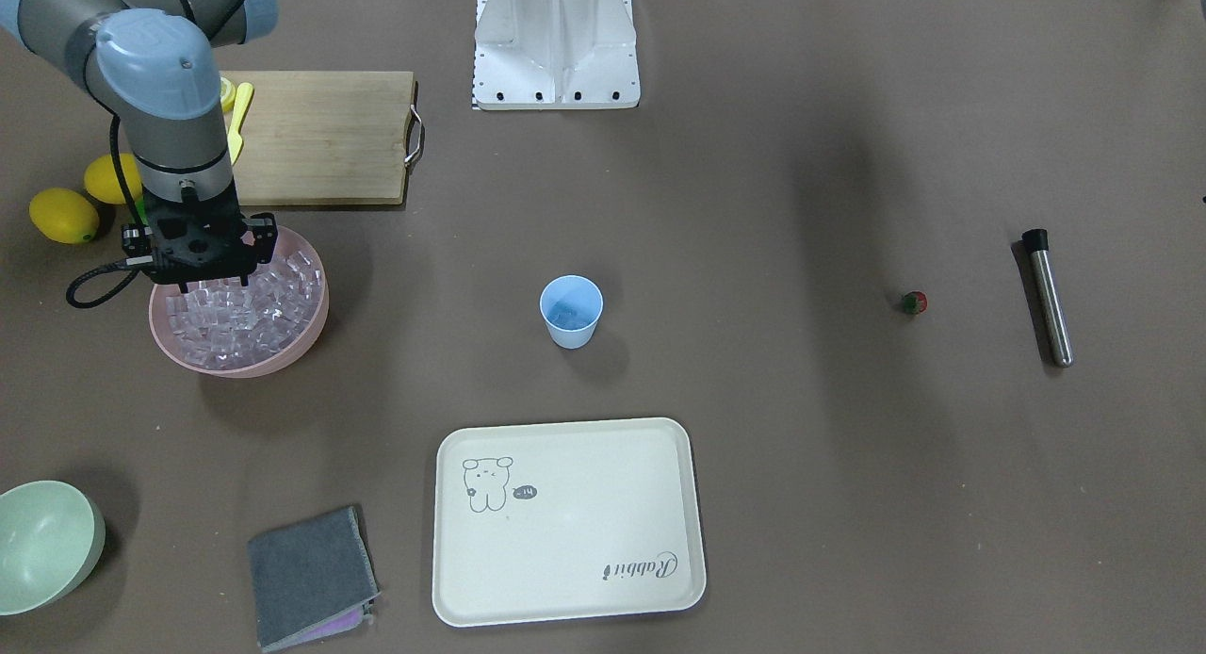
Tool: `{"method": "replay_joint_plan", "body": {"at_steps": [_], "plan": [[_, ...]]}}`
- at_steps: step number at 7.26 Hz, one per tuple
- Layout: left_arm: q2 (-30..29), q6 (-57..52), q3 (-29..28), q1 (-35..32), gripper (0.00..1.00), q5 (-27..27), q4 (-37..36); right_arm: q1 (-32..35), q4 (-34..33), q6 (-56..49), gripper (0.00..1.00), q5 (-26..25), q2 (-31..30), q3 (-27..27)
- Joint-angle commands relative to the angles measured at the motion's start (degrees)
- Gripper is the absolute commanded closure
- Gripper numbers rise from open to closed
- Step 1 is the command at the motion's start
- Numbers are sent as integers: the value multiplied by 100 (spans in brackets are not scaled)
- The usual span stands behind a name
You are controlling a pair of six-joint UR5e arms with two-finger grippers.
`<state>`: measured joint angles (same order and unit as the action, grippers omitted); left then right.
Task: Mash ice and strawberries in cup
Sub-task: 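Move the right gripper back over the pink ice bowl, then lower the right gripper into the ice and grasp cubes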
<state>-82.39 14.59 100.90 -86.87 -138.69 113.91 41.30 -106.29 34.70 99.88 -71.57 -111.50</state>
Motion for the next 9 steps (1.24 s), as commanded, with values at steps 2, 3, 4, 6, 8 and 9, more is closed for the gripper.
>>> {"method": "replay_joint_plan", "body": {"at_steps": [2, 3, 4, 6, 8, 9], "plan": [[-14, 0, -17, 4, 3, 0, 0, -315, -586, -156, 35, -591, 232, 93], [-5, 0, 9, 4, 3, -8, 8, -411, -786, -253, 35, -940, 266, 224], [-5, 0, 9, 4, 3, -9, 17, -490, -815, -254, 35, -1126, 293, 303], [-5, 0, 0, 4, 3, -8, 8, -552, -806, -254, 36, -1233, 293, 470], [13, 0, 9, 4, 3, -9, 17, -570, -806, -254, 41, -1242, 363, 559], [4, 0, 0, 4, 3, 0, 17, -579, -806, -254, 45, -1242, 398, 594]]}}
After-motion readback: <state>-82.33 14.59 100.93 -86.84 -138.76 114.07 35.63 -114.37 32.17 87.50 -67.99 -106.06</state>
